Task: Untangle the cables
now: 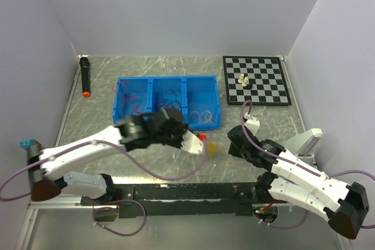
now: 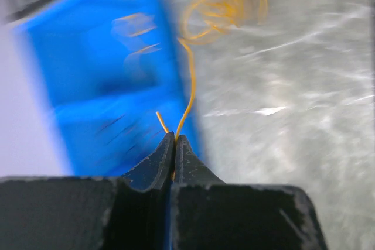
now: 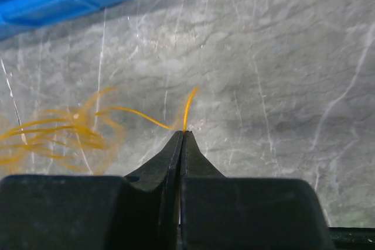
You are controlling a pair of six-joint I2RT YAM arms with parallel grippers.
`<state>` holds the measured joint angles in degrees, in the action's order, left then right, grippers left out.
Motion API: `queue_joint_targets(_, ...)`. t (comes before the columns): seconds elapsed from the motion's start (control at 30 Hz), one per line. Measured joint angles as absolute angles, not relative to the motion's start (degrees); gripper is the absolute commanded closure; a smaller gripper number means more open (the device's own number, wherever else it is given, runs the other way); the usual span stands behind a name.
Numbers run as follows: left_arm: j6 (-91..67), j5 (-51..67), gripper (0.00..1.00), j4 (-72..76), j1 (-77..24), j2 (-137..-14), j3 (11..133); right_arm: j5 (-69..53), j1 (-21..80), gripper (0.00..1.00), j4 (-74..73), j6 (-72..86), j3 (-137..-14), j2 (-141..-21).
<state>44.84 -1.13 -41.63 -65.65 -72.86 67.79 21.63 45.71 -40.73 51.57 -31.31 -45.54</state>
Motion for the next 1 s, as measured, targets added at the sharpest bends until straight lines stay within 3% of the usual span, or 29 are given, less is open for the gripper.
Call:
queue_joint_targets(0.23, 44.7, -9.7, 0.99, -47.2, -62.0, -62.4, 88.9, 24.3, 45.7, 1.0, -43.1, 52.7, -32.6, -46.1)
queue_joint_targets(0.4, 43.6, -18.3, 0.99, -36.1, -61.2, -54.9, 97.0, 24.6, 45.7, 1.0, -42.9, 54.2, -32.7, -52.1)
queue_joint_targets(0.63, 46.3, -25.8, 0.95, -20.2, -59.6, -53.5, 107.3, 24.8, 45.7, 1.0, -42.9, 56.3, -32.7, -55.7)
queue_joint_targets(1.0, 50.8, -27.0, 0.92, -11.5, -59.5, -52.5, 108.6, 26.5, 45.7, 1.0, -44.4, 55.8, -35.4, -50.1)
